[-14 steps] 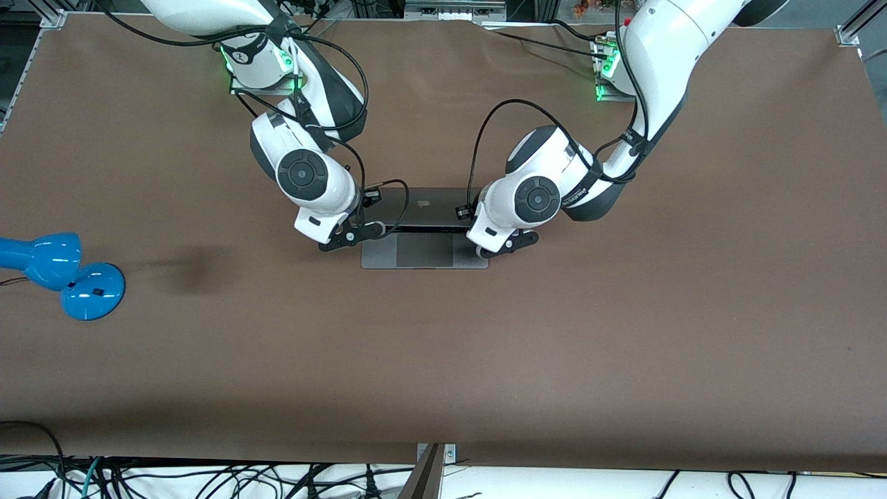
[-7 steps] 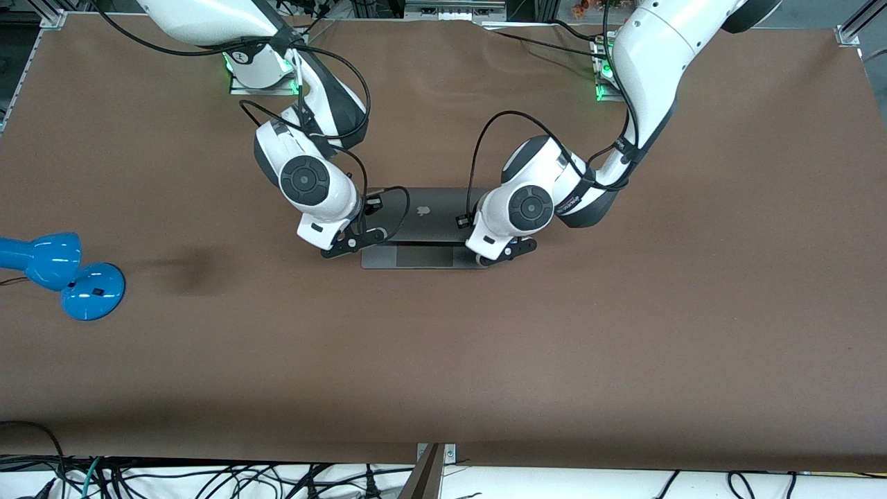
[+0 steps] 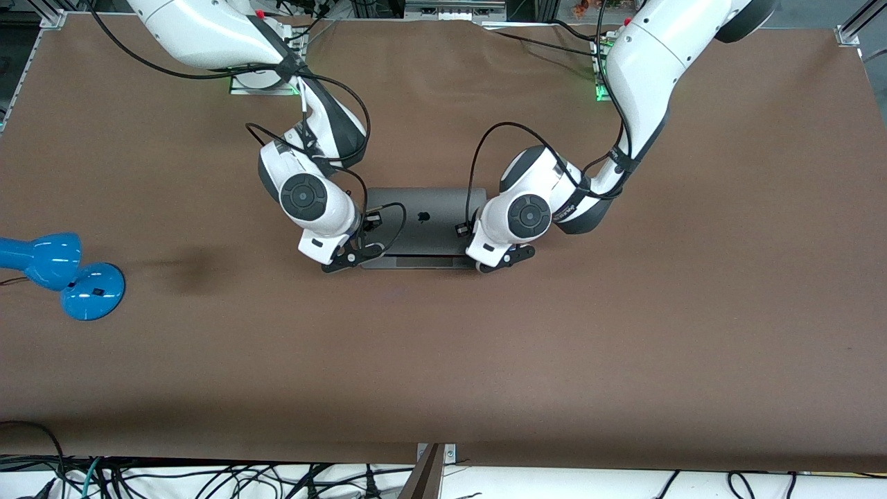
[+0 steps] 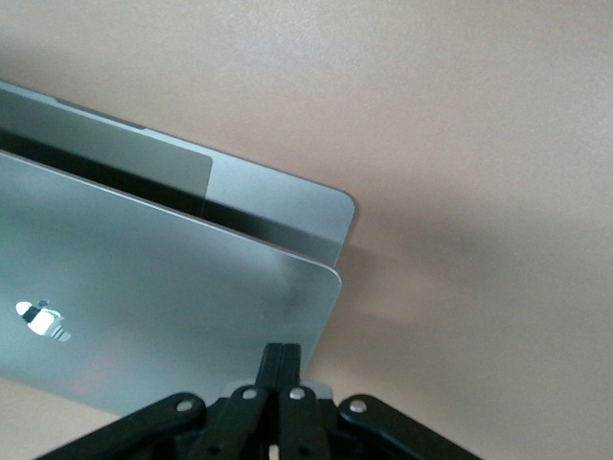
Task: Close laptop with both arms from behind
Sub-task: 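Push the screen forward with both grippers, folding it down, then press the closed lid down with both grippers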
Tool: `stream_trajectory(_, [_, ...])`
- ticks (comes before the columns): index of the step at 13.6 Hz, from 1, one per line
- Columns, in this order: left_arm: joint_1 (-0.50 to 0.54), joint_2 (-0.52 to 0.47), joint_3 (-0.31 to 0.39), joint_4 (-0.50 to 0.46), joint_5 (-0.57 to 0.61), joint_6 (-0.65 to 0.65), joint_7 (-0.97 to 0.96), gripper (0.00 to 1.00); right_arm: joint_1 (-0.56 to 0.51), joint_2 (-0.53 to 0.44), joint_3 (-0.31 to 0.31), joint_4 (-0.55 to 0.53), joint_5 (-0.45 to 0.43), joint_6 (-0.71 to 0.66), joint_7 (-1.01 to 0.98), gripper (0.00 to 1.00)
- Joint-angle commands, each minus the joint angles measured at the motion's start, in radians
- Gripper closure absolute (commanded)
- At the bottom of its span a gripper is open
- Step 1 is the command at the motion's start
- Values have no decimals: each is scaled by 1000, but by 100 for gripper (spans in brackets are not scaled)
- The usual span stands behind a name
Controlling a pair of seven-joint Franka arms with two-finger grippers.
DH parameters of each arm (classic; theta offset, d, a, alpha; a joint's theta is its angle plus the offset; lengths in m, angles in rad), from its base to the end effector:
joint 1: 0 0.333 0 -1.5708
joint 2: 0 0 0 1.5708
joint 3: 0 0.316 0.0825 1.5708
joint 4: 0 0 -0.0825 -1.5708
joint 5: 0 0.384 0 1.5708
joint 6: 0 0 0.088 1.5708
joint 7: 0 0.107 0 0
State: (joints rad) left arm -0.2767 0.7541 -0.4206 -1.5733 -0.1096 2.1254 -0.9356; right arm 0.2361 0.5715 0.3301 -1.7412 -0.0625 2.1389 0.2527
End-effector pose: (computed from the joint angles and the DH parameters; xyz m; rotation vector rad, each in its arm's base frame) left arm 0.5457 -0.4133 0.2180 2.8811 0.5641 -0.5594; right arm 0.5590 0.3311 0.2519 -3.0289 -0.4804 0.2793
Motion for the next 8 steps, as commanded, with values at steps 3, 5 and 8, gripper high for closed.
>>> stream_trajectory(3, [-13,36,6,35,79,11,-12,100,-6,22,6,2,-16,65,-15,100])
stream_trajectory(5, [-13,37,6,35,79,11,-12,100,-6,45,3,2,-16,105,-16,100])
stream_trajectory(8, [-13,37,6,35,79,11,-14,100,-8,62,3,2,-36,130,-35,100])
